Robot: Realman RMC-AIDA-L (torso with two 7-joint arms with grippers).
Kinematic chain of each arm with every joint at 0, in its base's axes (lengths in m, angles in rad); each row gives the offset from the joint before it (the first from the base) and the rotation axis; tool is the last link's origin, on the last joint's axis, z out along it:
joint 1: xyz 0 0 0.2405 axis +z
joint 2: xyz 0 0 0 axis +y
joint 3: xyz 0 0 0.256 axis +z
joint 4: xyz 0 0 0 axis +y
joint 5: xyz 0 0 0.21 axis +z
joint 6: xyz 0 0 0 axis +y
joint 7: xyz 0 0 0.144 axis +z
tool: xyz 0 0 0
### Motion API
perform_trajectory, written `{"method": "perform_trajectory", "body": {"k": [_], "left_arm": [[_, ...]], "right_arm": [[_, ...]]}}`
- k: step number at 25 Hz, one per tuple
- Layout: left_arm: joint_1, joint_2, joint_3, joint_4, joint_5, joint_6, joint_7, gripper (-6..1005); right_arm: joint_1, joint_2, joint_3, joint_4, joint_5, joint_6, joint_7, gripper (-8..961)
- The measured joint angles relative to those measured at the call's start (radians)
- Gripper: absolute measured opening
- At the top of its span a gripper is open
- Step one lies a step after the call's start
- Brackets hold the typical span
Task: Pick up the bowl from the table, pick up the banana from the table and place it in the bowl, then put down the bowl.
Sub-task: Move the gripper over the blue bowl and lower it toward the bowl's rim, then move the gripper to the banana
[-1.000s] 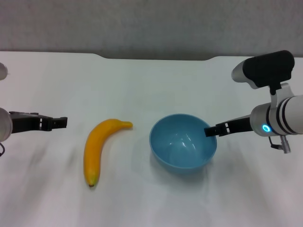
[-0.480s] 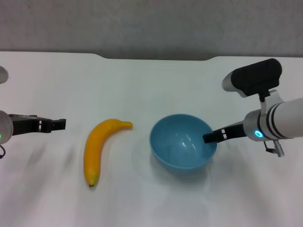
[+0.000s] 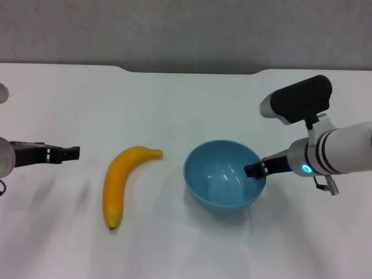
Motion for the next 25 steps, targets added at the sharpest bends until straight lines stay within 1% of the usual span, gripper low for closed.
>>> {"method": "perform_trajectory", "body": {"k": [5,13,19,21,23,25], "left_arm": [[0.006,0.0,-0.002,0.0,0.002,0.0,0.0,895],[0.009,0.0,-0.008,0.0,0.003,0.002,0.0,895],[0.007,0.0,-0.006,0.012,0.003,0.004,0.0,895],[0.007,0.0,-0.005,0.013,0.001,0.004,0.0,896],[0.008,0.0,-0.004,0.013,-0.008,0.005,0.0,896],[0.008,0.0,-0.002,0.013,-0.013,0.003,0.0,896]], "right_arm": [[0.006,-0.002,-0.025,0.002,-0.004,0.002,-0.017,430],[-0.027,-0.002,-0.005,0.028,0.002,-0.013,-0.012,187],[-0.03,-0.001,0.011,0.031,0.002,-0.013,-0.011,49],[-0.039,-0.001,0.014,0.045,0.002,-0.015,-0.01,48],[-0.065,-0.003,0.027,0.097,0.002,-0.022,-0.011,48],[-0.073,-0.004,0.035,0.115,0.002,-0.024,-0.012,47]]}}
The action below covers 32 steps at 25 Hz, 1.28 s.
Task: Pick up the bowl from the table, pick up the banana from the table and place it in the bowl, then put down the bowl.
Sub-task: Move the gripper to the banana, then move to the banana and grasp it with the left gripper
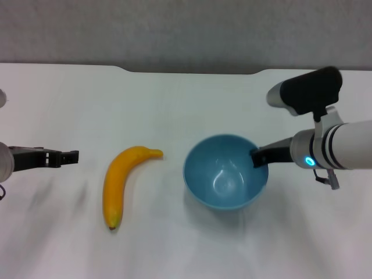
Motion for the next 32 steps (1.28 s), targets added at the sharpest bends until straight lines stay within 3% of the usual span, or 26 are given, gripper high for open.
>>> {"method": "perform_trajectory", "body": {"k": [6,19,26,32], "left_arm": [[0.0,0.0,0.024,-0.009,-0.065,-0.005,0.008,896],[-0.019,-0.003,0.162,0.02,-0.129,0.057,0.019,895],[-0.111,-0.003,0.2,0.169,-0.142,0.101,0.0,895],[-0.134,-0.005,0.255,0.222,-0.153,0.183,-0.018,894]], "right_arm": [[-0.026,-0.002,0.027,0.053,-0.01,0.002,-0.004,44],[-0.083,0.0,0.024,0.102,-0.009,-0.002,-0.005,41],[-0.102,0.001,0.018,0.145,-0.012,0.005,-0.005,41],[-0.105,0.001,0.011,0.148,-0.011,0.007,-0.005,41]]}}
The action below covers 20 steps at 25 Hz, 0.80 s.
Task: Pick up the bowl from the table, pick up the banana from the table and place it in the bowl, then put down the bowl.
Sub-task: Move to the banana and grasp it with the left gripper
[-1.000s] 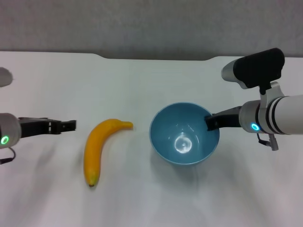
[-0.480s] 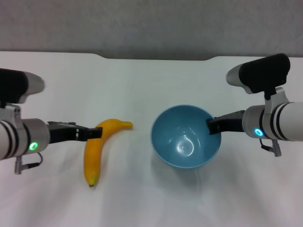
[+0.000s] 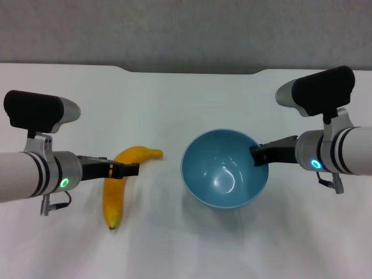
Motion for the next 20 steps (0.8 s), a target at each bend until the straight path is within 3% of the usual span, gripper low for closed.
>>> {"method": "perform_trajectory", "body": {"k": [20], "left_arm": [[-0.045,-0.003,0.019,0.156,0.0,0.097,-0.046,892]], "right_arm": [[-0.009,0.0,-0.016,0.039,0.0,0.0,0.0,41]]}}
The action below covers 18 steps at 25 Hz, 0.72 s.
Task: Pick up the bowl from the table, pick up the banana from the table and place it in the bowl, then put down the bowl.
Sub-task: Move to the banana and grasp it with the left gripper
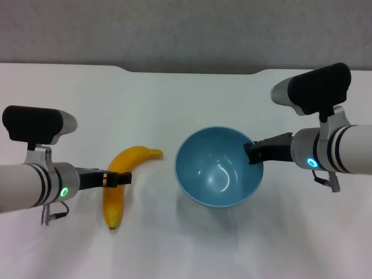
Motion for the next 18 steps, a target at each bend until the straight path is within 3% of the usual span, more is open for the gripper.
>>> {"method": "perform_trajectory", "body": {"k": [18], "left_arm": [[-0.012,0.001,0.015,0.029,0.009,0.001,-0.003,879]], "right_arm": [[0.0,-0.001,0.0,0.01,-0.002,-0.002,0.0,41]]}}
